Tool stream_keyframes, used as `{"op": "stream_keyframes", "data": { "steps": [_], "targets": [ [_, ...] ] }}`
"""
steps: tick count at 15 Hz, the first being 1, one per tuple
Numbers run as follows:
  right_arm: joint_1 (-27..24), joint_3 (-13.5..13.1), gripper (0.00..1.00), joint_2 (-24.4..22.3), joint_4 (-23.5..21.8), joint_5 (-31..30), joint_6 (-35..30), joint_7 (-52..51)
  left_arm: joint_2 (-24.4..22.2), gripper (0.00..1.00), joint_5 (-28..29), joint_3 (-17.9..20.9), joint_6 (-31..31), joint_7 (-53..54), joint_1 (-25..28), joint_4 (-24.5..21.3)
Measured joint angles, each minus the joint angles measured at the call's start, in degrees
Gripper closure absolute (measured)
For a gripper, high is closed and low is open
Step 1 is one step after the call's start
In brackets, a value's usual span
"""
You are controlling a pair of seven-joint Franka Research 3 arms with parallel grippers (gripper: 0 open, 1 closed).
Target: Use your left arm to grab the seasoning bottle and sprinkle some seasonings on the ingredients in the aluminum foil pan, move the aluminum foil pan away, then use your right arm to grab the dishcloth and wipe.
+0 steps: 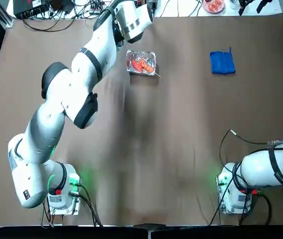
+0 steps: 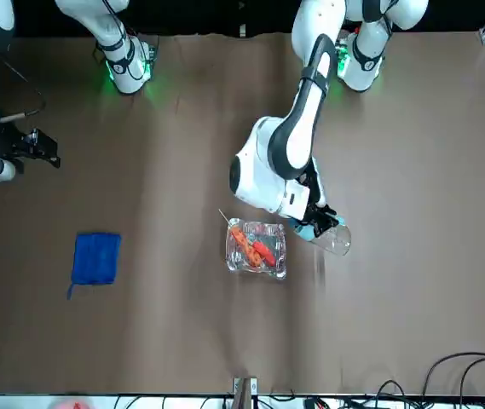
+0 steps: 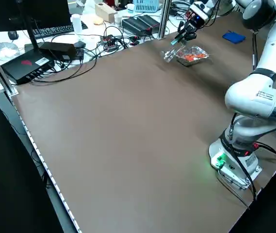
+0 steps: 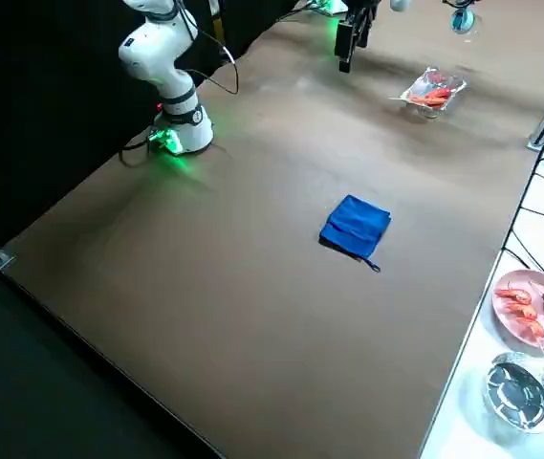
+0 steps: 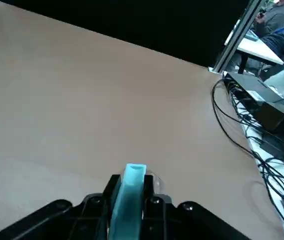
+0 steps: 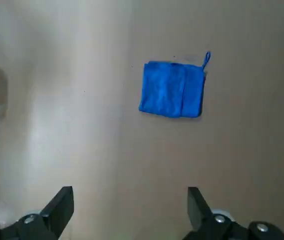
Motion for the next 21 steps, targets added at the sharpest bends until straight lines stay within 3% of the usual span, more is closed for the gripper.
{"op": "stream_keyframes", "data": {
  "steps": [21],
  "targets": [
    [0.7,0.1,0.0,0.0,0.0,0.1,1.3,-0.1,0.0,0.77,-2.9,-2.5,5.1,0.0,-0.3,2.4]
  ]
}}
